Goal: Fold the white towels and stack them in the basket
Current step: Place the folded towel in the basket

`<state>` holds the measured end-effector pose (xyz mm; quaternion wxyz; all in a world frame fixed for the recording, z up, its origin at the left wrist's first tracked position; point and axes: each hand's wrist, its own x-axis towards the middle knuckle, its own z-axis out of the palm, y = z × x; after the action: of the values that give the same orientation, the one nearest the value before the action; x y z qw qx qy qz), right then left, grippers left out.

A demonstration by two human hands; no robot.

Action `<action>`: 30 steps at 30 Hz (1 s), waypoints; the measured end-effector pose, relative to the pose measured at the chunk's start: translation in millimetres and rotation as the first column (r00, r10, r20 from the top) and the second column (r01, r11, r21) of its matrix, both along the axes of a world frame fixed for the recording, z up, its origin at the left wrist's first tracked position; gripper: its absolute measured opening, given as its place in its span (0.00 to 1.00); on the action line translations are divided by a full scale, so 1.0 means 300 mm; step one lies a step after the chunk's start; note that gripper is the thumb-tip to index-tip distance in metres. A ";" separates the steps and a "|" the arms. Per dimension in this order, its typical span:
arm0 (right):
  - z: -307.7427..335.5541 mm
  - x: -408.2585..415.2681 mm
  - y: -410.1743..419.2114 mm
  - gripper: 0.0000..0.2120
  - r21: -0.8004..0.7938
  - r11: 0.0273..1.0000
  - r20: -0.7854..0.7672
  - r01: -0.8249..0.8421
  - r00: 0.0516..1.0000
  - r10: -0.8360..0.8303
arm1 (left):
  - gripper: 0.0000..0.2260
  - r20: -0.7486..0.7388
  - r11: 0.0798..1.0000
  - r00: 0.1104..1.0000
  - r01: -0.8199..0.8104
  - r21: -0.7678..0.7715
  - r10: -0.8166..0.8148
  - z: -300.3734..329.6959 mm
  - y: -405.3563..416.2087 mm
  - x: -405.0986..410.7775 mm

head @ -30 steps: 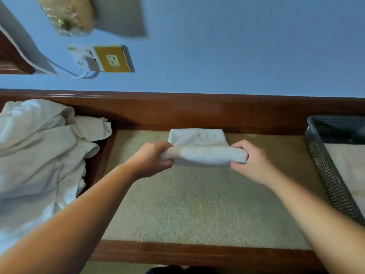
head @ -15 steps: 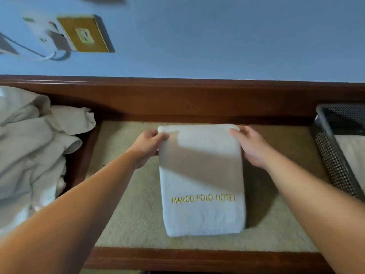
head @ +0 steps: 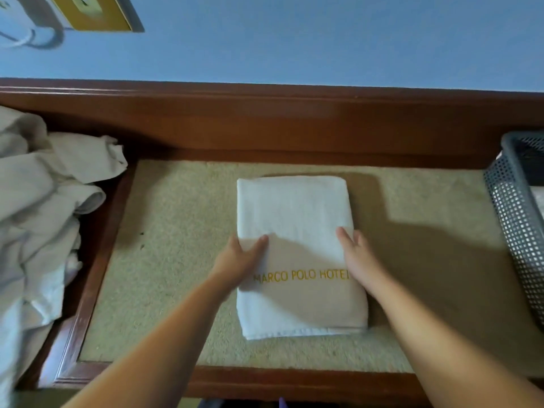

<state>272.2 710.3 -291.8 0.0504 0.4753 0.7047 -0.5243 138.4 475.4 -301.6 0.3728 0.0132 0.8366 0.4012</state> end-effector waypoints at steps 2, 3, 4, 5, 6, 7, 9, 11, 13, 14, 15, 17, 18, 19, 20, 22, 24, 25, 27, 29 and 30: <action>0.002 0.031 -0.024 0.38 -0.011 1.000 -0.011 0.012 1.000 -0.012 | 0.30 0.018 0.996 0.999 -0.036 0.078 0.035 0.019 -0.019 0.061; 0.009 0.044 -0.031 0.35 -0.009 1.000 -0.013 0.027 1.000 -0.027 | 0.28 0.005 0.996 0.999 -0.044 0.081 0.044 0.033 -0.021 0.084; 0.025 0.054 -0.039 0.31 -0.014 0.999 -0.011 0.052 0.999 -0.052 | 0.25 -0.018 0.997 0.999 -0.042 0.065 0.043 0.053 -0.018 0.108; 0.039 0.063 -0.041 0.28 -0.019 0.998 -0.011 0.060 0.998 -0.060 | 0.22 -0.049 0.998 0.998 -0.039 0.044 0.041 0.080 -0.010 0.130; 0.060 0.070 -0.043 0.26 -0.027 0.997 -0.016 0.067 0.998 -0.067 | 0.19 -0.078 0.999 0.996 -0.043 0.024 0.045 0.102 0.000 0.149; 0.084 0.078 -0.042 0.25 -0.017 0.997 -0.026 0.070 0.997 -0.071 | 0.16 -0.104 0.998 0.993 -0.059 0.026 0.061 0.129 0.013 0.169; 0.142 0.098 -0.020 0.23 0.005 0.997 -0.062 0.075 0.995 -0.074 | 0.14 -0.144 0.995 0.986 -0.076 0.071 0.086 0.196 0.052 0.208; 0.223 0.135 0.024 0.23 0.024 0.995 -0.089 0.099 0.991 -0.097 | 0.13 -0.176 0.988 0.980 -0.070 0.139 0.095 0.273 0.099 0.245; 0.317 0.182 0.085 0.26 0.048 0.993 -0.122 0.112 0.987 -0.106 | 0.12 -0.181 0.973 0.977 -0.068 0.220 0.110 0.352 0.158 0.284; 0.373 0.218 0.123 0.27 0.081 0.989 -0.148 0.125 0.983 -0.112 | 0.11 -0.177 0.963 0.978 -0.060 0.264 0.110 0.396 0.202 0.306; 0.432 0.262 0.174 0.28 0.133 0.980 -0.157 0.149 0.979 -0.127 | 0.11 -0.169 0.951 0.981 -0.041 0.305 0.096 0.439 0.258 0.334; 0.535 0.345 0.290 0.24 0.244 0.951 -0.156 0.192 0.975 -0.157 | 0.11 -0.154 0.926 0.986 0.001 0.378 0.061 0.516 0.377 0.392; 0.584 0.390 0.359 0.19 0.291 0.932 -0.163 0.217 0.971 -0.175 | 0.11 -0.143 0.909 0.989 0.030 0.416 0.033 0.547 0.448 0.425; 0.640 0.442 0.433 0.14 0.337 0.909 -0.173 0.245 0.965 -0.195 | 0.11 -0.142 0.891 0.990 0.072 0.448 -0.009 0.579 0.530 0.464; 0.681 0.484 0.502 0.11 0.389 0.886 -0.166 0.253 0.965 -0.202 | 0.12 -0.141 0.874 0.989 0.106 0.474 -0.043 0.602 0.602 0.496; 0.765 0.589 0.669 0.10 0.504 0.821 -0.107 0.270 0.962 -0.251 | 0.13 -0.134 0.832 0.982 0.184 0.523 -0.133 0.643 0.779 0.578; 0.795 0.667 0.825 0.10 0.595 0.764 -0.040 0.249 0.959 -0.281 | 0.13 -0.116 0.794 0.973 0.229 0.562 -0.198 0.657 0.929 0.640; 0.799 0.707 0.895 0.09 0.622 0.742 -0.021 0.249 0.953 -0.303 | 0.13 -0.105 0.777 0.967 0.250 0.577 -0.233 0.660 1.006 0.673; 0.791 0.783 1.019 0.10 0.660 0.707 0.006 0.254 0.939 -0.343 | 0.14 -0.091 0.753 0.950 0.292 0.590 -0.297 0.654 1.148 0.745; 0.753 0.848 1.115 0.11 0.678 0.698 0.037 0.231 0.937 -0.346 | 0.13 -0.051 0.744 0.933 0.315 0.589 -0.356 0.630 1.262 0.808; 0.728 0.880 1.154 0.12 0.679 0.700 0.053 0.222 0.936 -0.348 | 0.13 -0.028 0.748 0.926 0.321 0.581 -0.375 0.611 1.313 0.840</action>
<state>536.2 1056.4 -73.5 -0.1410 0.6102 0.7544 -0.1967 390.3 869.4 -118.3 0.4566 0.2628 0.6406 0.5587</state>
